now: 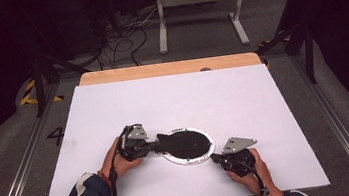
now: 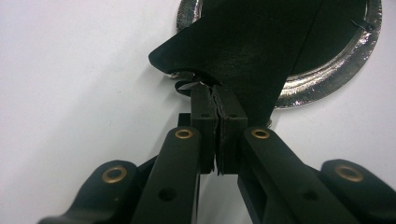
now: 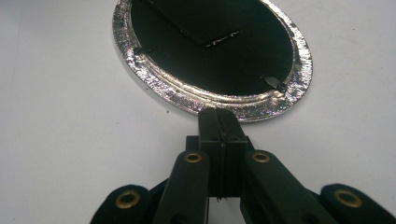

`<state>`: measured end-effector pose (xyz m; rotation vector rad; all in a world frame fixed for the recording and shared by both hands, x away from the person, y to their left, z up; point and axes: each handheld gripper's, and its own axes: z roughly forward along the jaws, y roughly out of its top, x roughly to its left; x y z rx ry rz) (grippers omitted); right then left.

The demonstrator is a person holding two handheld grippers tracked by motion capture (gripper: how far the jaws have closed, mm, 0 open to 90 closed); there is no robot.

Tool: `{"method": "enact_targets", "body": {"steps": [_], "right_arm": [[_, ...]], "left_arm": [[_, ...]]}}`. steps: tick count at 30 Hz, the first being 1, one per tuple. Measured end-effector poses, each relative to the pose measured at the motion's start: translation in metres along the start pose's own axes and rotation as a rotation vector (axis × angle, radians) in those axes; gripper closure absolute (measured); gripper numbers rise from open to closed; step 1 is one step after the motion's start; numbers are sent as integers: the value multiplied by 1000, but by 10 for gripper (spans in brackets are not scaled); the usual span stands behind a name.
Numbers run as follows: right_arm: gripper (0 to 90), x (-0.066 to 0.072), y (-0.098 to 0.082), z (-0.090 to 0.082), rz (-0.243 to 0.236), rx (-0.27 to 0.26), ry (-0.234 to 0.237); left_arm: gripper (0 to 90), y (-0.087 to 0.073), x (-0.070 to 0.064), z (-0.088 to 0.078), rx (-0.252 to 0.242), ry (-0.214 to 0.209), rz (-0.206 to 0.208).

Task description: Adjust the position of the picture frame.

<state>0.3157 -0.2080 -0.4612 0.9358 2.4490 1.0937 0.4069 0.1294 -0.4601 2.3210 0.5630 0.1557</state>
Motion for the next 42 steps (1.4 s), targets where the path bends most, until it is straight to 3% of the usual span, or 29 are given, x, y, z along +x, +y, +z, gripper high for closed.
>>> {"method": "enact_targets", "body": {"steps": [4, 10, 16, 28, 33, 34, 36, 42], "right_arm": [[900, -1, 3, 2, 25, 14, -6], [900, -6, 5, 3, 43, 21, 14], [900, -14, 8, 4, 72, 28, -3], [900, -27, 11, 7, 76, 26, -55], [900, -34, 13, 9, 89, 24, -57], [900, -33, 13, 9, 95, 25, -57], [900, -31, 13, 8, 82, 26, -58], [900, -16, 10, 4, 44, 38, -16]], "left_arm": [[866, -2, -2, 0, -15, -61, -23], [900, -2, -9, 1, -13, -30, -3], [900, -5, -15, 0, -20, -43, 0], [900, -6, -28, 0, -16, -65, 17], [900, -5, -35, 0, -8, -52, 55], [900, -5, -34, 0, -7, -54, 66], [900, -6, -36, 0, -11, -54, 41], [900, -6, -33, 1, -18, -81, 42]]}}
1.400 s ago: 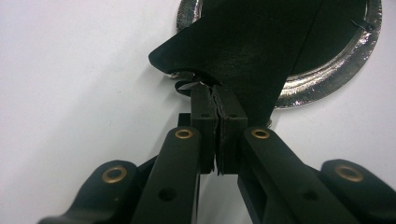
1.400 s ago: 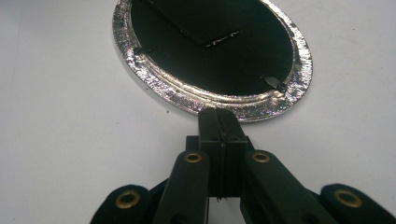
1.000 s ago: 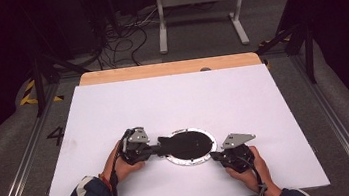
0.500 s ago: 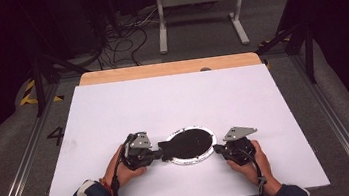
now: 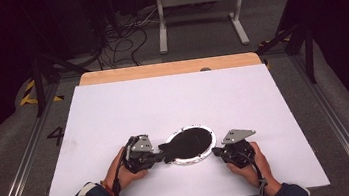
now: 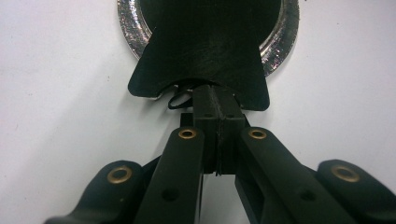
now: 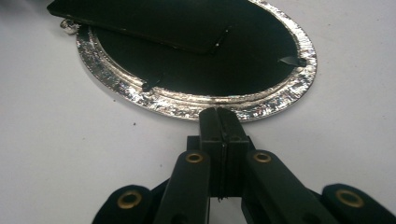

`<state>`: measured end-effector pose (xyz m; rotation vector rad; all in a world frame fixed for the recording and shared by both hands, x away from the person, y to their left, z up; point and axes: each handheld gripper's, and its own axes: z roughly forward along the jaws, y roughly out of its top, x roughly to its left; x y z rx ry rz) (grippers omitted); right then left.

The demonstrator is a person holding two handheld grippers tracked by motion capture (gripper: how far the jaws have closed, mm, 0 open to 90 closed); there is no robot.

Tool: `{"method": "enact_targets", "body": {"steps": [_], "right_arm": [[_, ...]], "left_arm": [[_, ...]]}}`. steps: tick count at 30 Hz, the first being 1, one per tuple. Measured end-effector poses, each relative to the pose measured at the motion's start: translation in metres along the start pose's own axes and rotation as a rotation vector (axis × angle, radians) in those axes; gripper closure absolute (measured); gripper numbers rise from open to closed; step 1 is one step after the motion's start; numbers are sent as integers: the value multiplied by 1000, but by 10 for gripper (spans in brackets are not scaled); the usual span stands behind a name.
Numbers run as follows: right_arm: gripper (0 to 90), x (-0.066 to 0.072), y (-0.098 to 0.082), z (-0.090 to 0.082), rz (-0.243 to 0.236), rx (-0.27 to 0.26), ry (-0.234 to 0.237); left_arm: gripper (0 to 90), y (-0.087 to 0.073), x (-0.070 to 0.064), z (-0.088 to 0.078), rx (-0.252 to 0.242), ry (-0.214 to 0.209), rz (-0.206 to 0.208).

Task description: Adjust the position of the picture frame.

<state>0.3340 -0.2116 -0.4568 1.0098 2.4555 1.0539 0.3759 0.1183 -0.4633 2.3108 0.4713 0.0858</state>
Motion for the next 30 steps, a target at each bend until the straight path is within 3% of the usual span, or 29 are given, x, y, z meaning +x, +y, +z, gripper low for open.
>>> {"method": "enact_targets", "body": {"steps": [6, 13, 24, 30], "right_arm": [[900, 1, 1, 1, 13, -2, 7], [900, -2, 2, 4, 24, -17, -10], [900, -14, 14, 15, 43, -15, -52], [900, -17, 16, 18, 39, -18, -66]], "left_arm": [[899, 1, -5, 2, 0, -26, 11], [900, 2, -10, 3, 6, -1, 46], [900, 3, -20, 6, -4, -9, 52], [896, 3, -22, 7, -14, -17, 31]]}}
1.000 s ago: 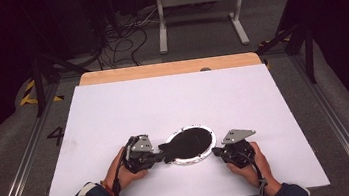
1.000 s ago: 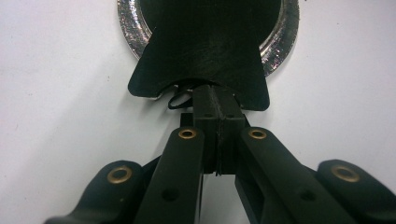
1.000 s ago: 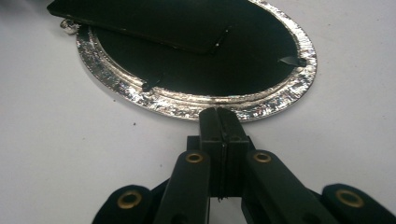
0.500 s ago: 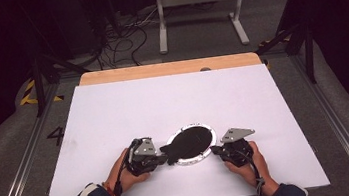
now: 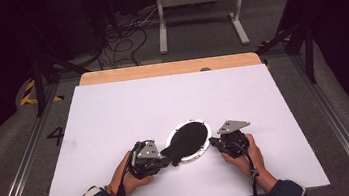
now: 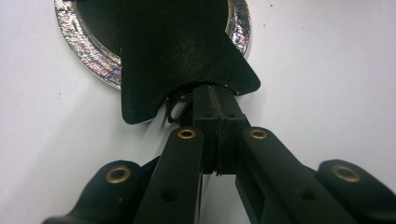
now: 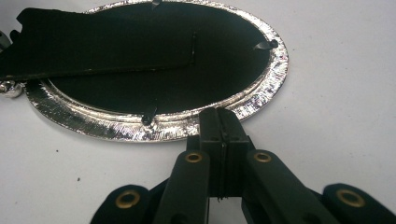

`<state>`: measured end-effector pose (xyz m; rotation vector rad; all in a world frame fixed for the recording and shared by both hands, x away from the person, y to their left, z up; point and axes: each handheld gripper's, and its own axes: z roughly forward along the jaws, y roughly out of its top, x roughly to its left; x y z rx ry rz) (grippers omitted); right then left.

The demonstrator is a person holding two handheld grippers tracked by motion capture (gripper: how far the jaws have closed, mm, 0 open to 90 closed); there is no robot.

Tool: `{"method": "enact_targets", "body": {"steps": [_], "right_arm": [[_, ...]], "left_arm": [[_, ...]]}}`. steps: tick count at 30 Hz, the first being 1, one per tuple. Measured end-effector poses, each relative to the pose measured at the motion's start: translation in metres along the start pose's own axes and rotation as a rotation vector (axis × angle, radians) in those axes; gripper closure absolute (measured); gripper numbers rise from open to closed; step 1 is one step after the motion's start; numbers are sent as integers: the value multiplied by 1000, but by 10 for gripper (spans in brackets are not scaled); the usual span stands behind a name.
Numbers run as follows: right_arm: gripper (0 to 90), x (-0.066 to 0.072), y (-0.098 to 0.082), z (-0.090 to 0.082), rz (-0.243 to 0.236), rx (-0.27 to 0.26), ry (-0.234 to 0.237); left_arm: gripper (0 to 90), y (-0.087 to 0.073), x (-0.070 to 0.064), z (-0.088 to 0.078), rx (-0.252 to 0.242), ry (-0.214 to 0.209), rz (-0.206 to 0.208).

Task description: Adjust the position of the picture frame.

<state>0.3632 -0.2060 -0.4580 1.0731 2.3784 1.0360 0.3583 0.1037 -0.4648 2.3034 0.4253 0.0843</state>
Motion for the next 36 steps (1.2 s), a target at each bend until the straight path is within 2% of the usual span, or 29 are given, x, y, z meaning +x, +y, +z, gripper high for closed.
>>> {"method": "enact_targets", "body": {"steps": [4, 10, 12, 15, 17, 23, 26, 28, 32, 36], "right_arm": [[899, 4, -3, -4, -8, 10, 4], [897, 12, -9, -11, -20, 15, 35], [900, 12, -8, -10, -15, 14, 36], [900, 11, -6, -6, -6, 6, 44], [900, 12, -4, -4, -14, 5, 35], [900, 8, 3, 3, -10, 3, 22], [900, 6, 5, 6, -13, -1, 16], [900, 5, 8, 10, -10, -4, 12], [900, 5, 12, 14, -25, -3, -9], [900, 5, 12, 14, -19, -5, -6]], "left_arm": [[888, 0, 0, 0, -4, -11, 1], [881, 0, 0, 1, -3, -15, 2], [881, 0, -2, 2, -8, -20, 0], [882, 2, -5, 4, -12, -25, 20], [886, 3, -7, 5, -9, -15, 31], [885, 4, -8, 7, -14, -12, 27], [882, 6, -10, 10, -22, -30, 25], [882, 11, -14, 14, -14, -18, 44], [883, 13, -15, 15, -9, -13, 41], [881, 15, -18, 18, -13, -7, 50]]}}
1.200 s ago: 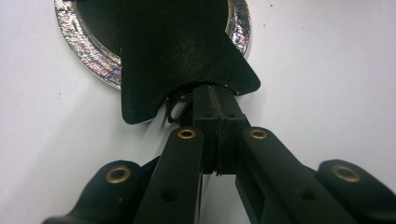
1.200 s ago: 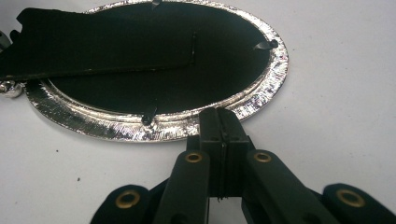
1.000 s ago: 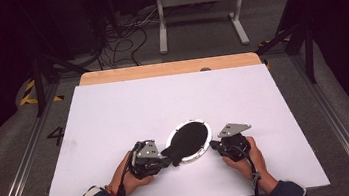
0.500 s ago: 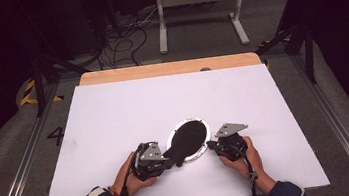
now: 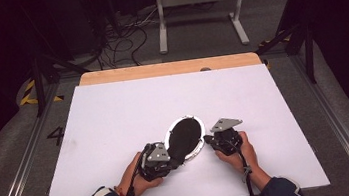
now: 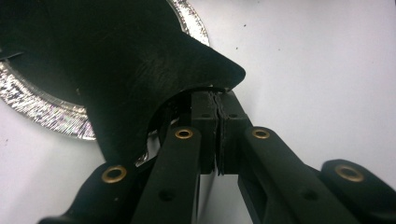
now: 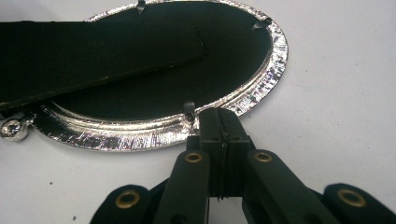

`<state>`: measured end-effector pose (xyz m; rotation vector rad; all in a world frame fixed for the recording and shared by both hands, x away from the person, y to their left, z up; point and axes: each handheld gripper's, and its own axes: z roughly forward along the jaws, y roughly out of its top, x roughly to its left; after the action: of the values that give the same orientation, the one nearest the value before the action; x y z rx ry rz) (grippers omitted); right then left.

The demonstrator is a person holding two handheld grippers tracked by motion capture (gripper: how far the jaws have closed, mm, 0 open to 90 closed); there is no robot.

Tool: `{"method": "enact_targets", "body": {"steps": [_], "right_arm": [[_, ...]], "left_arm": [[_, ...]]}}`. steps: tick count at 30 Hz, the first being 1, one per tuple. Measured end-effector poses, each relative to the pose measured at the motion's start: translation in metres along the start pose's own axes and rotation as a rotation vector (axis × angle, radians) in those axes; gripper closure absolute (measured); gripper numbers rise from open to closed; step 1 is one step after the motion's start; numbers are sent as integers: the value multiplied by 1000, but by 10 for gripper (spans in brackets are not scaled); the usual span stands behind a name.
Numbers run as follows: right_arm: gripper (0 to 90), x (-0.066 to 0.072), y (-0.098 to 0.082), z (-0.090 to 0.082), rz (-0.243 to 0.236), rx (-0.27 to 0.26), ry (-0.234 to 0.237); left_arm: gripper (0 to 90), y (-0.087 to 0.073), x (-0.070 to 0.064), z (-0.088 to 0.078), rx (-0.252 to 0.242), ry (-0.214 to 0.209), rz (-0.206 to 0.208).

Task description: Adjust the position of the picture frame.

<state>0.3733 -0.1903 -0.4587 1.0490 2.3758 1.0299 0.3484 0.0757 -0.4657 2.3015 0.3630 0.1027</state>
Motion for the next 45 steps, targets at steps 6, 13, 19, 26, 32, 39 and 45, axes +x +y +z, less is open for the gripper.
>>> {"method": "enact_targets", "body": {"steps": [6, 13, 19, 26, 32, 39, 45], "right_arm": [[879, 6, -6, -10, -14, 23, 47], [885, 7, -14, -18, 3, 19, 84], [886, 14, -15, -19, -6, 17, 101], [883, 24, -14, -16, 11, 22, 160], [882, 31, -12, -14, -17, 24, 156], [894, 29, -12, -14, -34, 20, 156], [895, 23, -13, -15, -18, 14, 136]], "left_arm": [[879, 0, -1, 0, 2, -5, 1], [862, -5, -1, -13, 3, -39, 4], [881, -13, 8, -33, -35, 4, -42], [854, -23, 31, -39, -56, 78, -115], [860, -24, 37, -27, -26, 71, -137], [855, -22, 30, -22, -27, 33, -135], [879, -18, 24, -17, -24, 24, -125]]}}
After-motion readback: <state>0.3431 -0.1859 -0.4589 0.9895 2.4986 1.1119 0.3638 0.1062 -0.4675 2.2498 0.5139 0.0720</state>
